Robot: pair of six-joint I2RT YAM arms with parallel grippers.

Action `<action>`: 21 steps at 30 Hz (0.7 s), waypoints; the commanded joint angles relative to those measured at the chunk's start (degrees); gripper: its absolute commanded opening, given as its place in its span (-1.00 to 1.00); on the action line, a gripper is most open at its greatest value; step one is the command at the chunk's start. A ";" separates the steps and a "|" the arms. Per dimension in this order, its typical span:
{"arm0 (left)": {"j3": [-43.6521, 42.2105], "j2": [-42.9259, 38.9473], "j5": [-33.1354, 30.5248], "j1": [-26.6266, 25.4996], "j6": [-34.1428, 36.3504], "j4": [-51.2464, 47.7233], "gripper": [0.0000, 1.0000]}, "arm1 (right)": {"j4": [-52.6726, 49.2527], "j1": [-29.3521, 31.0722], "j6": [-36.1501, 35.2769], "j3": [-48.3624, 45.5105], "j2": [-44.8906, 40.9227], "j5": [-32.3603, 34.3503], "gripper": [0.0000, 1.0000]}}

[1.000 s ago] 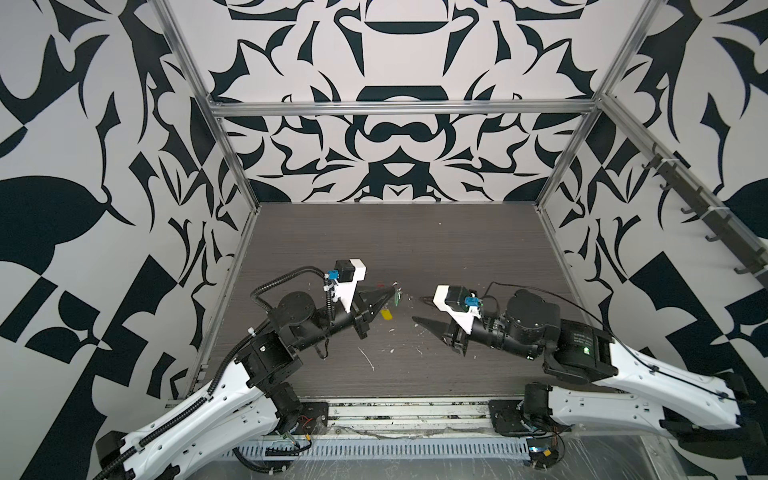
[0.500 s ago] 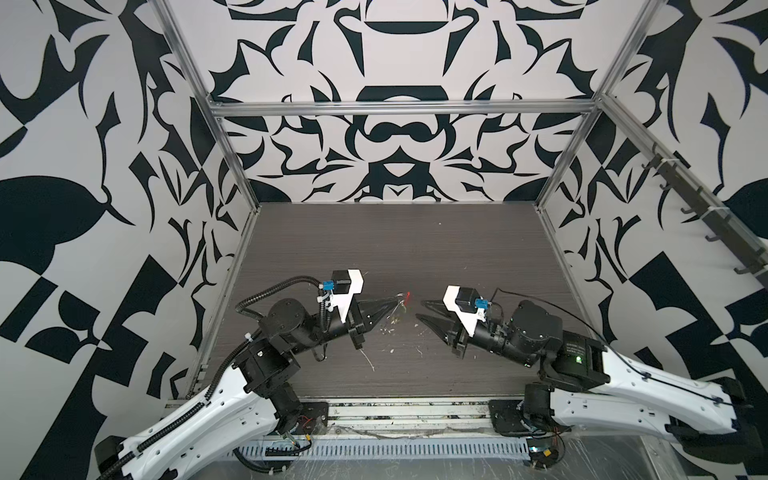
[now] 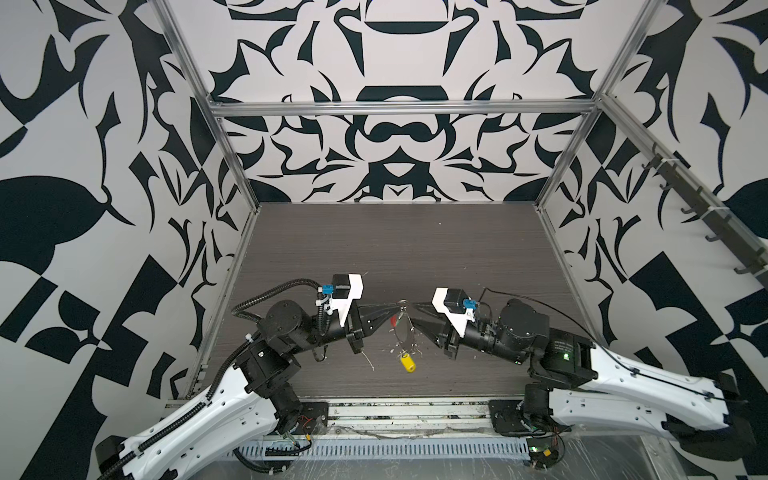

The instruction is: Remove the keys from the keyring

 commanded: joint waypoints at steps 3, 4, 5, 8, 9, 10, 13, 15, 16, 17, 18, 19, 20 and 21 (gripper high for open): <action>-0.44 -1.09 1.65 -0.04 -0.48 3.39 -1.00 | 2.42 -0.01 0.42 2.11 0.21 -3.20 -0.23; -0.48 -1.10 1.75 -0.14 -0.60 3.49 -1.00 | 2.37 0.03 0.43 2.27 0.50 -3.23 -0.21; -0.57 -1.05 1.88 -0.07 -0.68 3.60 -1.00 | 2.29 -0.03 0.42 2.56 0.89 -3.08 -0.20; -0.59 -0.58 2.23 -0.07 -0.99 4.20 -1.00 | 2.62 -0.04 0.34 2.91 1.72 -2.71 -0.20; -0.64 -0.42 2.28 -0.09 -1.10 4.24 -1.00 | 2.70 -0.03 0.33 3.10 1.99 -2.71 -0.20; -0.51 -0.29 2.35 -0.11 -1.10 4.24 -1.00 | 2.77 -0.02 0.26 3.26 2.19 -2.69 -0.21; -0.66 -0.30 2.34 -0.07 -1.11 4.21 -1.00 | 2.89 -0.01 0.08 3.63 2.60 -3.03 -0.27; -0.69 -0.22 2.28 -0.07 -1.10 4.33 -1.00 | 2.99 -0.03 -0.14 3.81 2.81 -2.99 -0.29; -0.71 -0.25 2.41 -0.07 -1.10 4.33 -1.00 | 2.93 0.01 -0.19 3.91 2.94 -2.82 -0.30; -0.74 -0.18 2.55 -0.07 -1.11 4.34 -1.00 | 2.99 0.03 -0.19 3.99 3.07 -2.62 -0.29; -0.75 -0.05 2.52 -0.07 -1.19 4.34 -1.00 | 3.16 -0.03 -0.19 3.99 3.12 -2.38 -0.30; -0.69 0.01 2.57 -0.10 -1.20 4.33 -1.00 | 3.39 -0.03 -0.19 3.99 3.18 -2.06 -0.30; -0.62 0.03 2.63 -0.09 -1.32 4.38 -1.00 | 3.75 -0.03 -0.27 3.99 3.21 -1.92 -0.32; -0.55 0.14 2.67 -0.09 -1.28 4.34 -1.00 | 3.82 -0.04 -0.41 4.06 3.25 -1.75 -0.35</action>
